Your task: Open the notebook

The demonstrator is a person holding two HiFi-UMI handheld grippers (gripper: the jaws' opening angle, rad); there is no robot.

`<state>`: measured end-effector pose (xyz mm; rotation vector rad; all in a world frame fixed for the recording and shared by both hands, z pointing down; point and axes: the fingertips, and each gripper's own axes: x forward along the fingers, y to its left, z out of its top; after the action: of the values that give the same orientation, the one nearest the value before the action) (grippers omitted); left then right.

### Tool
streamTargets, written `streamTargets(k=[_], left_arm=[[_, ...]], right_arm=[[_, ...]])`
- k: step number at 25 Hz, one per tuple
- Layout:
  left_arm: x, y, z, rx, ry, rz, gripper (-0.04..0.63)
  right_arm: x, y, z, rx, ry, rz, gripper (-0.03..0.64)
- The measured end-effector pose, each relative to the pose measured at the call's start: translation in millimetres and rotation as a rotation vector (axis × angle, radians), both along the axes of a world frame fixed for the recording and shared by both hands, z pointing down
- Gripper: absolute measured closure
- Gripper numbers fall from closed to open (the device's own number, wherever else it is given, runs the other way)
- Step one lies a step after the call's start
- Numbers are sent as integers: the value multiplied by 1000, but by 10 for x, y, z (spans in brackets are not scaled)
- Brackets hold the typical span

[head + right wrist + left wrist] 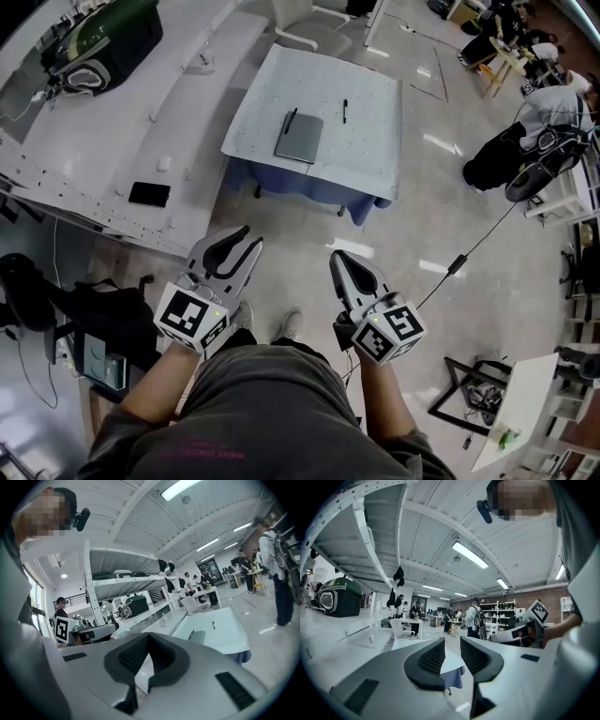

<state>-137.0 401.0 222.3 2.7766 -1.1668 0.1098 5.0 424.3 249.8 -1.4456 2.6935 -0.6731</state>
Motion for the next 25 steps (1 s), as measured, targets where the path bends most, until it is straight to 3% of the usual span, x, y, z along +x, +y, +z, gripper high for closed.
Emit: streamTargets(k=[25], left_arm=[[670, 222, 50, -2, -18, -92, 489]], right_arm=[[766, 126, 65, 28, -18, -80, 612]])
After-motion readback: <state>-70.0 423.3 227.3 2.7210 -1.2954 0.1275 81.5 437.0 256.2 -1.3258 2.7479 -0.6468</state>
